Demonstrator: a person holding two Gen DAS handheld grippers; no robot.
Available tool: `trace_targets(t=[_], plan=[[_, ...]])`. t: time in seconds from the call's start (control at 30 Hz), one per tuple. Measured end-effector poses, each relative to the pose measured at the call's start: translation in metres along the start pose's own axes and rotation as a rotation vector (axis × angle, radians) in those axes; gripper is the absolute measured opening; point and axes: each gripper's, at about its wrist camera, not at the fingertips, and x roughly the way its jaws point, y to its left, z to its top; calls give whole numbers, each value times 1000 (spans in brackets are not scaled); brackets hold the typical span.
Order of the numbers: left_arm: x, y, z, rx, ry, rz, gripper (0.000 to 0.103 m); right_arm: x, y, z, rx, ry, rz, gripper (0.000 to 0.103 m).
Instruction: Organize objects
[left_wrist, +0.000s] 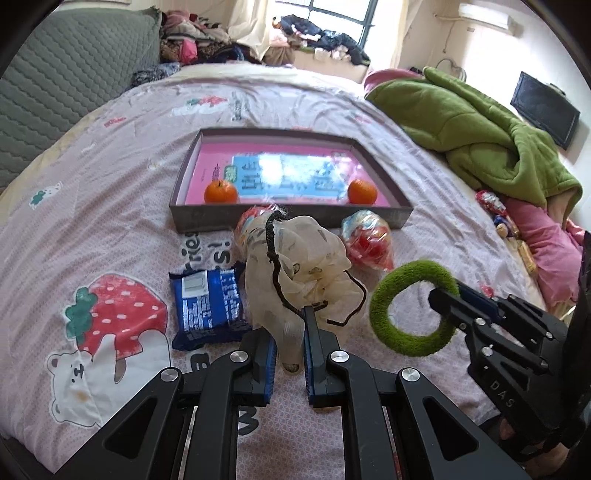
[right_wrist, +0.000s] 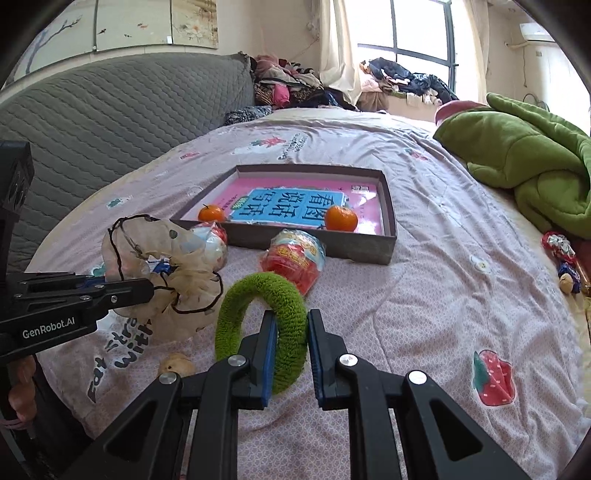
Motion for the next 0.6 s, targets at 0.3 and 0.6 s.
trace_targets(t=[0.3,0.6], plan=[[-14,-4,0,32,-50,25,12,-4,4,0,2,-15,4,17],[-25,-5,1,45,-104,57,12,-12,5,1,10,-47,-11,17]])
